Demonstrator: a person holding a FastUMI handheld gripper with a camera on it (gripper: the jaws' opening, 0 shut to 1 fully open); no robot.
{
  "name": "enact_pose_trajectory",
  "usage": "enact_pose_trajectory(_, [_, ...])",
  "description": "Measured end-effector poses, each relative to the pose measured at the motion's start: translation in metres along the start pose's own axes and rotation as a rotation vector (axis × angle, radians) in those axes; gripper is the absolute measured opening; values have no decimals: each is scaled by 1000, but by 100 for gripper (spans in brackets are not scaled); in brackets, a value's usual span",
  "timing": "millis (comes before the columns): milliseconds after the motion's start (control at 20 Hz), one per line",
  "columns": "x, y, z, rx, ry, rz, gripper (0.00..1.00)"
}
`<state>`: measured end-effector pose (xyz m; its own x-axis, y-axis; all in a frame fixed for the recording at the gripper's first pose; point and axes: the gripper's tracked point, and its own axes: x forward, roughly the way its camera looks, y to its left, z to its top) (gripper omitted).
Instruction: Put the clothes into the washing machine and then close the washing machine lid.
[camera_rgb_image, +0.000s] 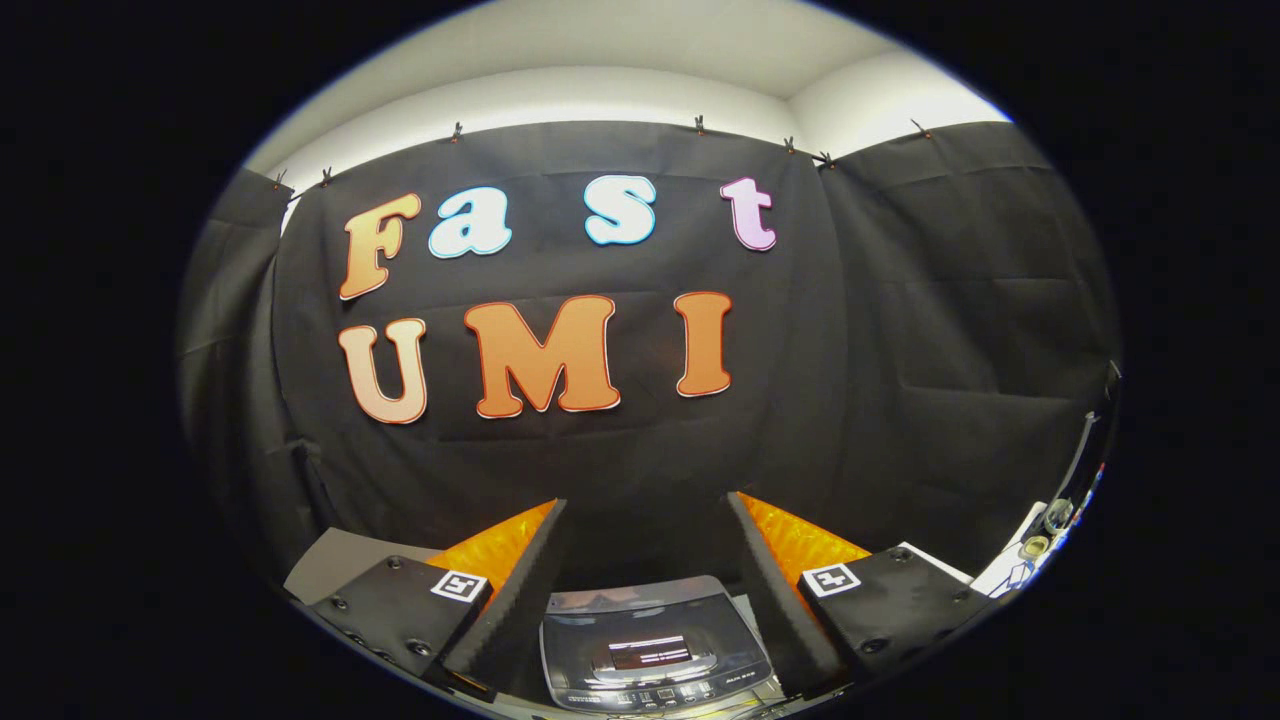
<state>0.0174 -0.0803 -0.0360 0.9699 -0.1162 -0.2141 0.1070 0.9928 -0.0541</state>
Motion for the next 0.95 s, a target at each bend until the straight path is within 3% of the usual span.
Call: enact_pose_trajectory(950, [1, -8, -6, 8, 4, -7, 99])
